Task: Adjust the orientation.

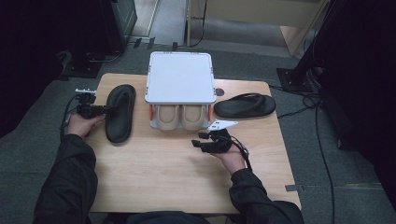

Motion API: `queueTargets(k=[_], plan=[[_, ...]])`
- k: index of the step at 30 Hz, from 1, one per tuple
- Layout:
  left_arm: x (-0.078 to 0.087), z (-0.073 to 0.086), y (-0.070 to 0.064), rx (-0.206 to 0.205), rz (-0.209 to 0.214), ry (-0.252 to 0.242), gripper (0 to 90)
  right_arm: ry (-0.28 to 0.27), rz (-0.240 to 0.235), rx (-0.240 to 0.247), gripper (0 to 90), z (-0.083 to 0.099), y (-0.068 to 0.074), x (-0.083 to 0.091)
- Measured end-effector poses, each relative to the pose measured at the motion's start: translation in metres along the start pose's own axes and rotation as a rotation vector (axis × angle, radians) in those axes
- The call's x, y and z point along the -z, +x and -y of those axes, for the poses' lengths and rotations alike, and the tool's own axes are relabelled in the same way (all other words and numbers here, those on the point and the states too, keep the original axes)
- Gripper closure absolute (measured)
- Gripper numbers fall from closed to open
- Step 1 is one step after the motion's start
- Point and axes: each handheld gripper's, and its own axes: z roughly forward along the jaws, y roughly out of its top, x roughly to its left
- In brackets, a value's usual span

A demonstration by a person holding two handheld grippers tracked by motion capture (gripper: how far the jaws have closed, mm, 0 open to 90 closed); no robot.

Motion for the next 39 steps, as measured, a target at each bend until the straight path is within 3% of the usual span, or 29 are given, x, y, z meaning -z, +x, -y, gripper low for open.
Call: queueTargets(k=[25,39], plan=[[0.01,-0.008,-0.005,0.074,0.016,-0.032,67.5,-0.013,0.01,0.006,52.2,-0.001,-0.001,0.002],[0.019,-0.014,-0.015,0.062,0.03,-0.052,67.7,-0.007,0.004,0.012,52.2,-0.002,-0.001,0.0]])
